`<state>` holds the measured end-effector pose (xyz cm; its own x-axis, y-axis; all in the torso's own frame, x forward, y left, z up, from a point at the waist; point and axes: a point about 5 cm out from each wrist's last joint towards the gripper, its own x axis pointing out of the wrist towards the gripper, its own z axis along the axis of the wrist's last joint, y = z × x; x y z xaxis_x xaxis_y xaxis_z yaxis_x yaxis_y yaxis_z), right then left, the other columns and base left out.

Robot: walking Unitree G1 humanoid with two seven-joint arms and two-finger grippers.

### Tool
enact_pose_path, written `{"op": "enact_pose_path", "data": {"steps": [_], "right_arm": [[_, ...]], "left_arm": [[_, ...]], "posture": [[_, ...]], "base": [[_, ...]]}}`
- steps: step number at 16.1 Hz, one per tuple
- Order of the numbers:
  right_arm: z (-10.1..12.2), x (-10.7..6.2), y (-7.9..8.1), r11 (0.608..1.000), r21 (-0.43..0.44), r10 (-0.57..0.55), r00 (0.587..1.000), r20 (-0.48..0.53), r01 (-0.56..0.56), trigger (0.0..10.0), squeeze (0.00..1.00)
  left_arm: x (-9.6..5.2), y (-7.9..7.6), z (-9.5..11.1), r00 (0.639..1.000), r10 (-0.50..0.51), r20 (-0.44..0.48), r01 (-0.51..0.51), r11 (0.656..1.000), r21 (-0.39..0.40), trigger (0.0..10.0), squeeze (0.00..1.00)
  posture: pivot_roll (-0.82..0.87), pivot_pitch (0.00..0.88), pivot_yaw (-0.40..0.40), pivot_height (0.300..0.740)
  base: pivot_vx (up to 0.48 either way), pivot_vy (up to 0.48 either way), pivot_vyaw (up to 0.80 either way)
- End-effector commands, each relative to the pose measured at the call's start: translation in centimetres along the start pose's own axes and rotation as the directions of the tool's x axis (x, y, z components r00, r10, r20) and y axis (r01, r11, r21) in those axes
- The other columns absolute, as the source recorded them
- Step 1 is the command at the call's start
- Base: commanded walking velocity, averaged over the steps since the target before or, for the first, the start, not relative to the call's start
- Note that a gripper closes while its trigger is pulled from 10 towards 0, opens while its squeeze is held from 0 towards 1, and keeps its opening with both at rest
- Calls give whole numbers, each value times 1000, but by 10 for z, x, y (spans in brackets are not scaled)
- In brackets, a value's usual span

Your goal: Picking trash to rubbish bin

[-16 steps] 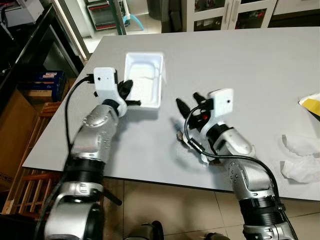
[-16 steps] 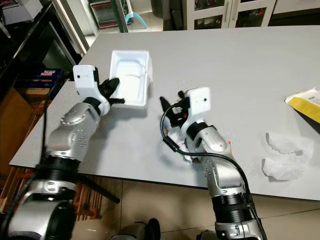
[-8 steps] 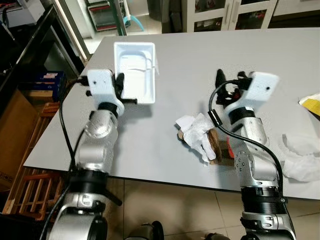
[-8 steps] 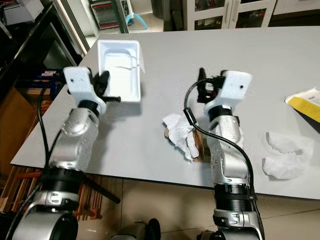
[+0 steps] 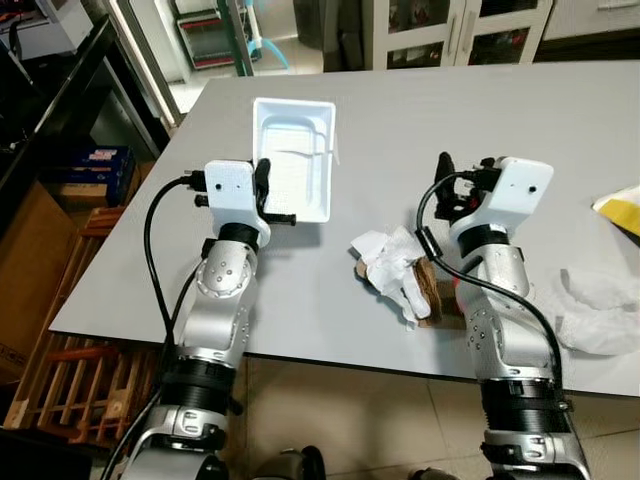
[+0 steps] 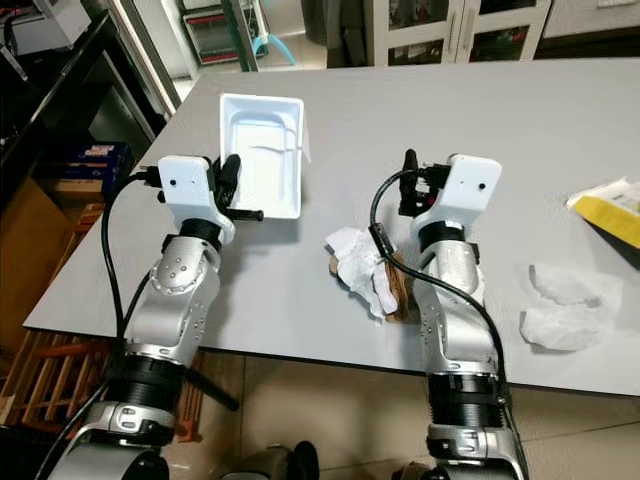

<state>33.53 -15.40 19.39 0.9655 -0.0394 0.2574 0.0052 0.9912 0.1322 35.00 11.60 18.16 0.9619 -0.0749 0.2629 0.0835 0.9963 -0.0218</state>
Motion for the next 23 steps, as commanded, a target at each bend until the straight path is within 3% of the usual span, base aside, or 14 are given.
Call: {"op": "enact_pose_path", "data": {"steps": [1,13,17,23], "right_arm": [[1,2,6,1000,-1,24,1000,-4,-24,10000,0],[-1,16,16,993,1,117,993,-31,-117,10000,0],[-1,20,16,990,-5,138,990,-37,-138,10000,0],[-5,21,27,985,21,171,984,-42,-171,10000,0]], "left_arm": [[1,3,0,1000,28,8,-28,1000,3,10000,0],[2,-36,-7,997,-83,4,83,997,10,10000,0],[3,-50,-9,994,-113,-2,113,993,-27,10000,0],[5,-53,-10,993,-117,5,117,992,-41,10000,0]], "posture": [[-68,81,112,740],[-24,40,21,740],[-5,26,-5,740],[13,22,-14,740]], "base": [[0,0,0],[0,0,0],[0,0,0],[0,0,0]]}}
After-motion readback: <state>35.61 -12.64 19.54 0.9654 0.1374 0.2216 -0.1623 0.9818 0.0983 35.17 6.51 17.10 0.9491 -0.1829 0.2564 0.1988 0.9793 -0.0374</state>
